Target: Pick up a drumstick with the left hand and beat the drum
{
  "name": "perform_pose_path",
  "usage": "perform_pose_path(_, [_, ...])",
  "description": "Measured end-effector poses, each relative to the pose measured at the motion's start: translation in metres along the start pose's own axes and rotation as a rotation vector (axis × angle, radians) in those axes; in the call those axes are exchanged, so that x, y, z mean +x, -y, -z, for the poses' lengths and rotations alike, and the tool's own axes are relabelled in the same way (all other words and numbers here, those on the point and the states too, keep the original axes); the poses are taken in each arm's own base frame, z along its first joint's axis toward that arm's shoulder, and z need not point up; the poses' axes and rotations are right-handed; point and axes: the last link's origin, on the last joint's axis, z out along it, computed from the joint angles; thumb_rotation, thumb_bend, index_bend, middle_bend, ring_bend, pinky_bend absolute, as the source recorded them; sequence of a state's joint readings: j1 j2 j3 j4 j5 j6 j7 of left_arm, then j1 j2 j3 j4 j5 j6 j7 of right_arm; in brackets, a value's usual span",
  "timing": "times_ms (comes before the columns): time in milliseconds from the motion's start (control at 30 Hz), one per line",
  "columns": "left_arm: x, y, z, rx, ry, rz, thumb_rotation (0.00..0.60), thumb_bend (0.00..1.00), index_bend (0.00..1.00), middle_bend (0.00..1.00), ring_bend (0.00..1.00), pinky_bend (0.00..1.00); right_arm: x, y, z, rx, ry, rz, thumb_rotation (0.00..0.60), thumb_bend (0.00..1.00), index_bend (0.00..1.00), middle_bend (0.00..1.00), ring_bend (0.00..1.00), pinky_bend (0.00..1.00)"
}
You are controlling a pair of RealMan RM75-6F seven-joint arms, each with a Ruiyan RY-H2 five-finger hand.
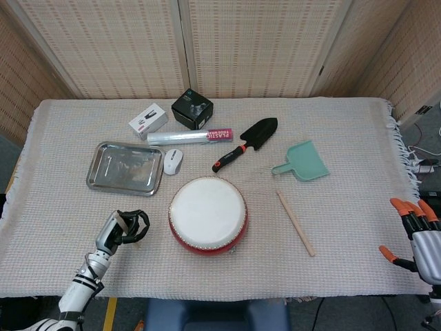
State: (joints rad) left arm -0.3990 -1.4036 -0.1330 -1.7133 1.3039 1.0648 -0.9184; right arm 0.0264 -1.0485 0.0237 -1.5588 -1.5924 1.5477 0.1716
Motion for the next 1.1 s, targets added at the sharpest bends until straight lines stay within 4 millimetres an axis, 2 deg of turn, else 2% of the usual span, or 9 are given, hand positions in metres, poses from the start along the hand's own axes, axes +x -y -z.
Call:
perform_pose_path(200, [-0.006, 0.005, 0.001, -0.003, 0.013, -0.007, 0.6, 0.36, 0.86, 0.89, 0.87, 0.92, 0.001, 0.0, -0.001, 0.001, 0.0, 0.001, 0.6, 0.18, 0.01, 0.1, 0.0, 0.03])
perform_pose_path(433, [-0.002, 0.016, 0.003, 0.008, 0.008, 0.026, 0.6, 0.34, 0.83, 0.85, 0.83, 0.87, 0.0, 0.0, 0.0, -0.003, 0.002, 0.001, 0.6, 0.18, 0.01, 0.1, 0.0, 0.03])
perform_pose_path(733, [0.007, 0.024, 0.008, -0.01, -0.011, 0.07, 0.593, 0.23, 0.79, 0.82, 0.8, 0.86, 0.0, 0.002, -0.003, 0.002, 0.006, 0.005, 0.6, 0.18, 0.01, 0.1, 0.0, 0.03])
perform_pose_path(767, [0.007, 0.024, 0.008, -0.016, -0.013, 0.072, 0.585, 0.22, 0.79, 0.82, 0.8, 0.86, 0.0, 0.002, -0.003, 0.002, 0.006, 0.006, 0.6, 0.18, 0.01, 0.1, 0.0, 0.03])
perform_pose_path(900, [0.007, 0.024, 0.007, -0.033, -0.015, 0.086, 0.457, 0.2, 0.78, 0.8, 0.79, 0.86, -0.001, 0.003, -0.003, 0.001, 0.009, 0.008, 0.6, 0.18, 0.01, 0.1, 0.0, 0.03])
perform_pose_path(1000, [0.007, 0.024, 0.006, -0.033, -0.01, 0.089, 0.411, 0.19, 0.77, 0.8, 0.79, 0.86, -0.001, 0.003, -0.004, -0.001, 0.009, 0.009, 0.6, 0.18, 0.01, 0.1, 0.0, 0.03])
perform_pose_path(1100, [0.006, 0.024, 0.005, -0.033, -0.009, 0.087, 0.393, 0.19, 0.77, 0.8, 0.79, 0.86, -0.001, 0.002, -0.004, -0.004, 0.01, 0.011, 0.6, 0.18, 0.01, 0.1, 0.0, 0.03])
